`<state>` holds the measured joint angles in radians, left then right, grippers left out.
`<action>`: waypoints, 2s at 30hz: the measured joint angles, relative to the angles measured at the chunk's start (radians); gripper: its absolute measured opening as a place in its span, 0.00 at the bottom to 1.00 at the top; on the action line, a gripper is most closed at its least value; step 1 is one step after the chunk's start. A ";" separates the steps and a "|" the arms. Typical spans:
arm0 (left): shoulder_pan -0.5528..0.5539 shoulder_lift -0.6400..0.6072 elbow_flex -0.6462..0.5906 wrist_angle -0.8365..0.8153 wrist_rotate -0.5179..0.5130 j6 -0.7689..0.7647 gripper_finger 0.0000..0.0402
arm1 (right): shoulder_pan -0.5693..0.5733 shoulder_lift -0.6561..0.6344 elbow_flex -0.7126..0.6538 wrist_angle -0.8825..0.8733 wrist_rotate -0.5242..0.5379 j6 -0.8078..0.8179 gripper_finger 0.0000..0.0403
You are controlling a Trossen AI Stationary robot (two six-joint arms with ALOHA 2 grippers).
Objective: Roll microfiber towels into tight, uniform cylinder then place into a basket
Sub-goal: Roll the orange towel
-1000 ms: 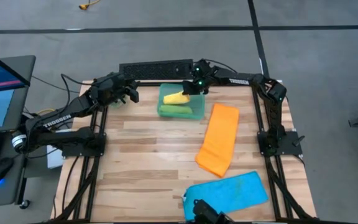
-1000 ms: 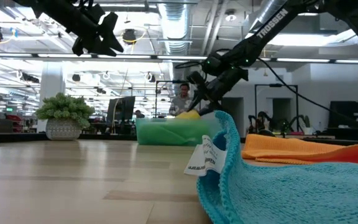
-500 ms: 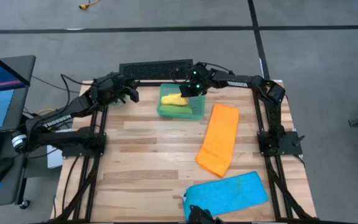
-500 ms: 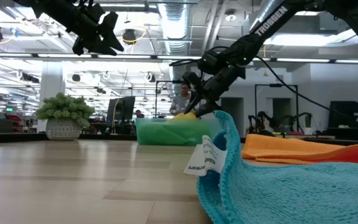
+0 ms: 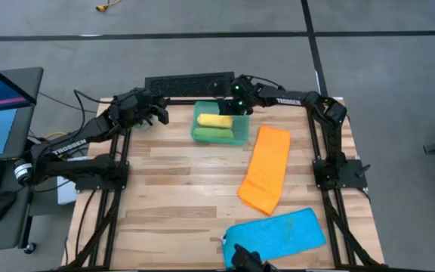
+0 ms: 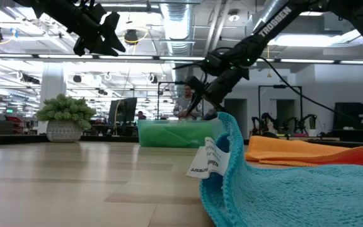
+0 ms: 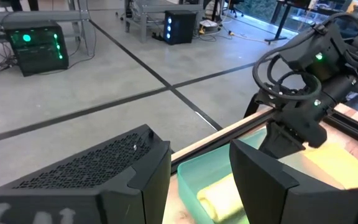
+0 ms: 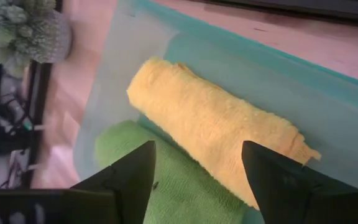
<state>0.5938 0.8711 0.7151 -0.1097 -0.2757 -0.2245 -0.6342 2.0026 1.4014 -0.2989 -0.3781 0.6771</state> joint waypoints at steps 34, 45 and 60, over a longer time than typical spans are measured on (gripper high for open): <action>0.000 0.000 0.000 -0.066 0.010 0.204 0.39 | 0.155 -0.401 -0.073 -0.509 0.222 -0.347 0.66; 0.000 0.000 0.000 -0.050 0.009 0.161 0.39 | 0.314 -0.325 -0.167 -0.419 0.131 -0.345 0.66; 0.000 0.000 0.000 -0.059 0.009 0.135 0.39 | 0.276 -0.182 -0.170 -0.366 0.197 -0.281 0.66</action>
<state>0.5934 0.8716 0.7151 -0.1684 -0.2665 -0.0898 -0.3577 1.8206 1.2312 -0.6651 -0.1808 0.3962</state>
